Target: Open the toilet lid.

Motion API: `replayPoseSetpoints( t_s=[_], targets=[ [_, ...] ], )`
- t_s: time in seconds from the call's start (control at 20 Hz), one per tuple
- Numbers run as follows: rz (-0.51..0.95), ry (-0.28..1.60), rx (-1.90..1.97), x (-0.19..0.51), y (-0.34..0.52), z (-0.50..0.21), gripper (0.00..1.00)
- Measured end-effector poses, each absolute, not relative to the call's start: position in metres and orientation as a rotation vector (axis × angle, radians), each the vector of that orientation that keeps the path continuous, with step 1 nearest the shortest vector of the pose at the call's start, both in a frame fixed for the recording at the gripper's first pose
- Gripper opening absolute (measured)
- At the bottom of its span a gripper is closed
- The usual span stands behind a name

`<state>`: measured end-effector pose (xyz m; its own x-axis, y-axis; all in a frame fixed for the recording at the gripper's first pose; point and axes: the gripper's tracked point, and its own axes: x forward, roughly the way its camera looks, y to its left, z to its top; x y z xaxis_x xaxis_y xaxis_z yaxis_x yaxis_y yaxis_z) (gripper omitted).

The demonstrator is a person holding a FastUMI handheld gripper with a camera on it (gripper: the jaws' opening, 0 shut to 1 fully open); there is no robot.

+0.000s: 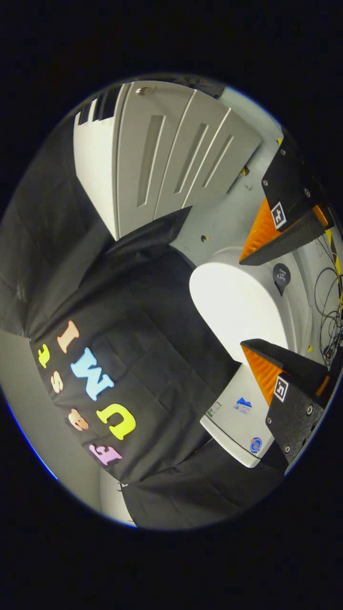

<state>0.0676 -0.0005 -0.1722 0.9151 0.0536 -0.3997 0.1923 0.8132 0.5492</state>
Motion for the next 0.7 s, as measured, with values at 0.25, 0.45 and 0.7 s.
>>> replayPoseSetpoints(
  t_s=[0.25, 0.45, 0.7],
  targets=[
    [-0.063, 0.502, 0.74, 0.068, -0.004, -0.206, 0.95],
    [-0.026, 0.577, 0.842, 0.069, 0.004, -0.233, 0.95],
    [0.002, 0.678, 0.937, 0.067, 0.023, -0.269, 0.95]
  ],
)
